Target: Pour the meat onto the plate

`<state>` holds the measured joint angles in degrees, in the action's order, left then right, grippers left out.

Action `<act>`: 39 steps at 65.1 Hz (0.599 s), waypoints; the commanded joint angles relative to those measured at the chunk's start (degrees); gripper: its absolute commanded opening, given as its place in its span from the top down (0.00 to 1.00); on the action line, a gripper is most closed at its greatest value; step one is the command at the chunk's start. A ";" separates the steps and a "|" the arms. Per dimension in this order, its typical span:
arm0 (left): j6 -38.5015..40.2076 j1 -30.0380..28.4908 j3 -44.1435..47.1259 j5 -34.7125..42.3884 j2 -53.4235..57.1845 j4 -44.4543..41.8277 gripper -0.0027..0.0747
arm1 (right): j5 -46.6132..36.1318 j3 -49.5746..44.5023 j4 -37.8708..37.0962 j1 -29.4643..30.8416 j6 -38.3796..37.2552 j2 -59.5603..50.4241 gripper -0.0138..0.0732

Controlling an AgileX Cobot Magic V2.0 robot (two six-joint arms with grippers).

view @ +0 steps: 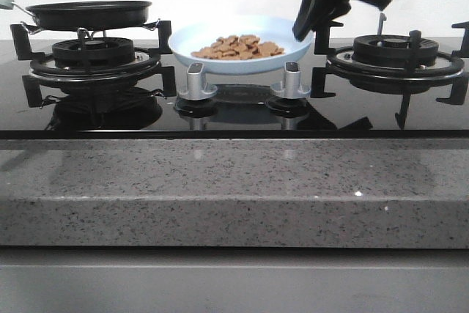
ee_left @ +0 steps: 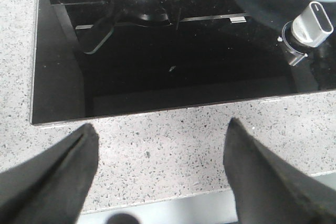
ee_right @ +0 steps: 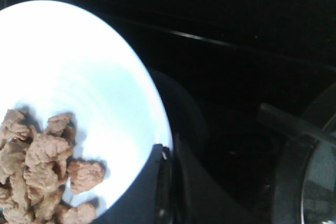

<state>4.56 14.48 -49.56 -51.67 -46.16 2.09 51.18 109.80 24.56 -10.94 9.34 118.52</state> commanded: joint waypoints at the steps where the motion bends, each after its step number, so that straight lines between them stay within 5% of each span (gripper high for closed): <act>1: 0.67 0.44 -1.46 4.11 0.44 0.16 0.33 | -2.71 2.12 2.70 0.18 0.17 -2.95 0.92; 12: 0.67 0.44 -1.46 4.11 0.44 0.16 0.33 | -2.21 2.12 2.70 0.18 0.17 -2.68 0.87; 29: 0.67 0.44 -1.46 4.34 0.44 0.36 0.33 | -2.71 2.12 2.70 0.18 0.17 -2.85 0.50; 39: 0.67 0.44 -1.46 4.34 0.44 0.36 0.33 | -0.68 2.12 2.23 0.18 0.28 -5.51 0.46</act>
<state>4.65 14.48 -49.56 -51.33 -46.16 2.09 51.47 109.91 25.44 -10.94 9.34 118.89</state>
